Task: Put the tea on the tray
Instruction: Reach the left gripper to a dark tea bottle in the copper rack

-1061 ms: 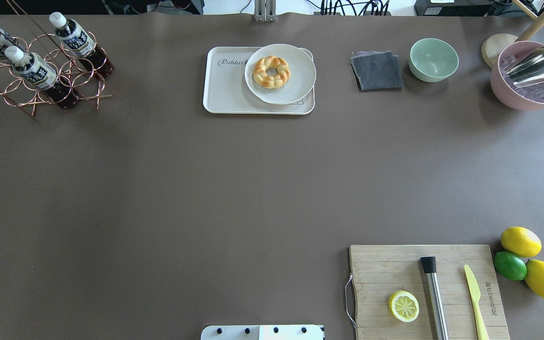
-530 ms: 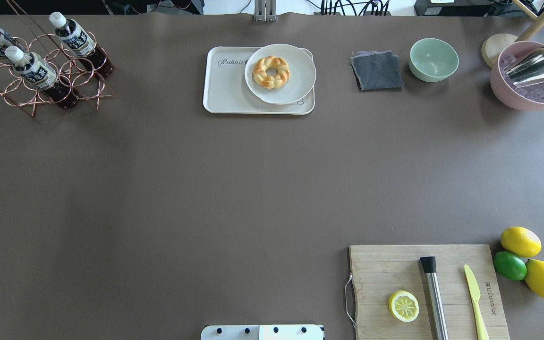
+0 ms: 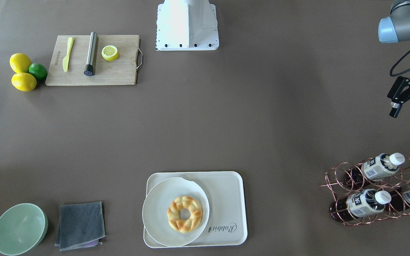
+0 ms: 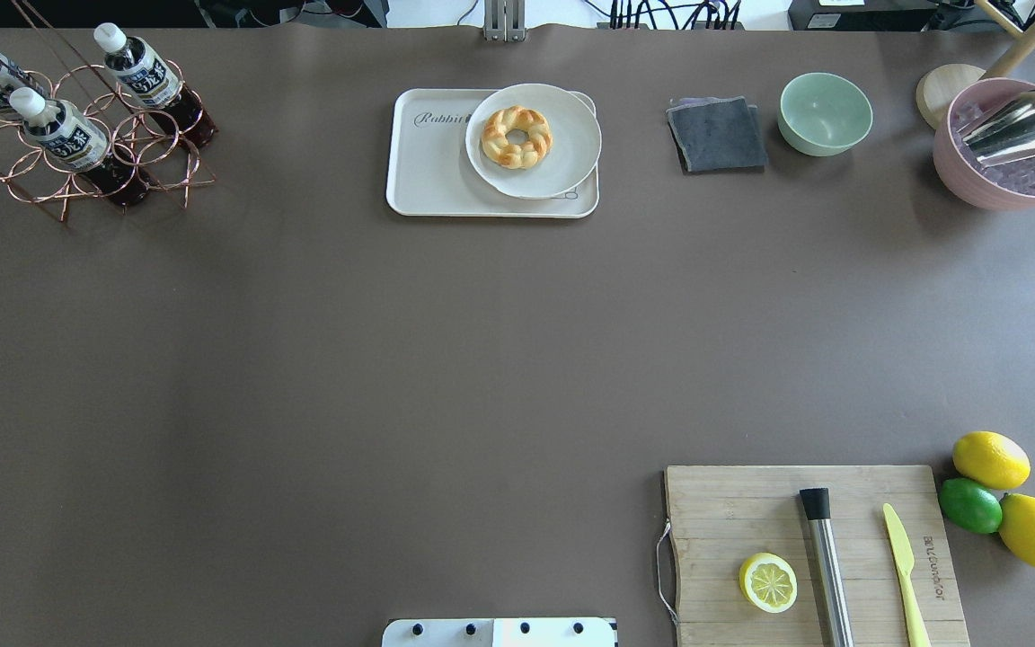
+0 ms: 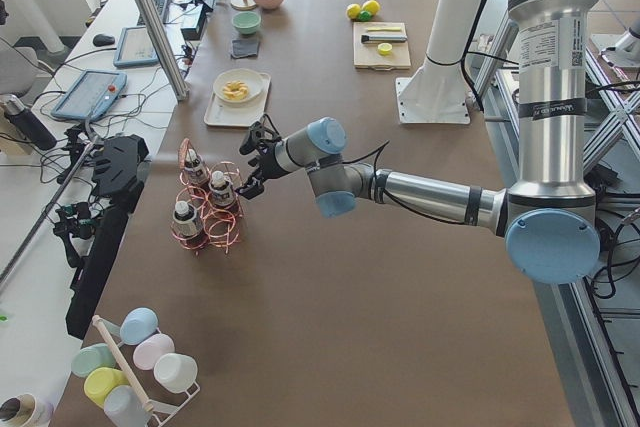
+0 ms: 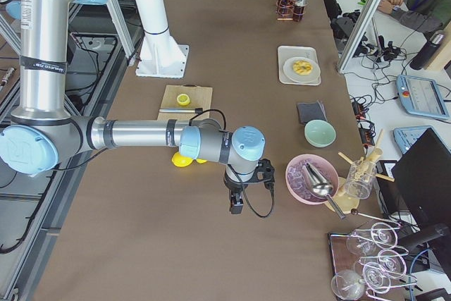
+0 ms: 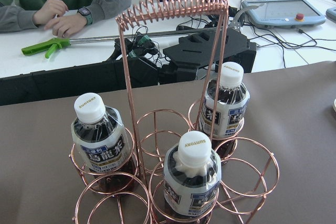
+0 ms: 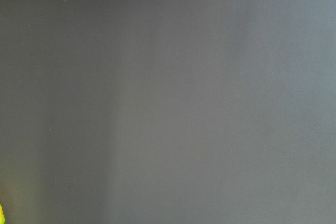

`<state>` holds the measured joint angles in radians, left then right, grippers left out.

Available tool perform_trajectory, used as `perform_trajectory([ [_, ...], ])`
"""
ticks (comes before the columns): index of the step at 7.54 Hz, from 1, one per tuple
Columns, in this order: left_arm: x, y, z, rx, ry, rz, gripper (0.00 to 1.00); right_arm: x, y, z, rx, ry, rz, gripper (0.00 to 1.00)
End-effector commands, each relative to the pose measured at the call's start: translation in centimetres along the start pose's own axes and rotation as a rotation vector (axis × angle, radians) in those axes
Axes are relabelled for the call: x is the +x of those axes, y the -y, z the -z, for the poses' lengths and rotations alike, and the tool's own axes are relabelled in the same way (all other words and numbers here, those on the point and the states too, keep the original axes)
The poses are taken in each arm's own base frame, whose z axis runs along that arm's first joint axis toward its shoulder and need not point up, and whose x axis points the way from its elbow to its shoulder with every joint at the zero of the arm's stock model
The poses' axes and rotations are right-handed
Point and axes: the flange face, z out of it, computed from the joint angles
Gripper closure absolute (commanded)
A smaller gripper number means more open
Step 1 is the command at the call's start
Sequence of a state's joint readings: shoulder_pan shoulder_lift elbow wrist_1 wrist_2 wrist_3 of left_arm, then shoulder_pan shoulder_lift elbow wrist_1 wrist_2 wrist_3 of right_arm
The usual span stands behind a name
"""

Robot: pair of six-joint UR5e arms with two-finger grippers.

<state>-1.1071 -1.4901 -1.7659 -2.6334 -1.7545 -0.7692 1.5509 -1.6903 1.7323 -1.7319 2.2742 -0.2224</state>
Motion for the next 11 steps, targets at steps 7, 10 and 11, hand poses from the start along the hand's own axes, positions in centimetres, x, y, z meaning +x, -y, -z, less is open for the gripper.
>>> perform_trajectory([
  [7, 4.7, 0.7, -7.3, 0.079, 0.053, 0.010, 0.04, -0.2, -0.1, 0.2, 0.004, 0.000, 0.004, 0.00],
  [10, 4.1, 0.2, -8.0, 0.066, 0.069, -0.006, 0.06, -0.4, 0.0, 0.2, 0.009, 0.017, 0.005, 0.00],
  [11, 3.7, 0.5, -8.2, 0.067, 0.076, -0.003, 0.08, -0.4, 0.0, 0.3, 0.011, 0.017, 0.006, 0.00],
])
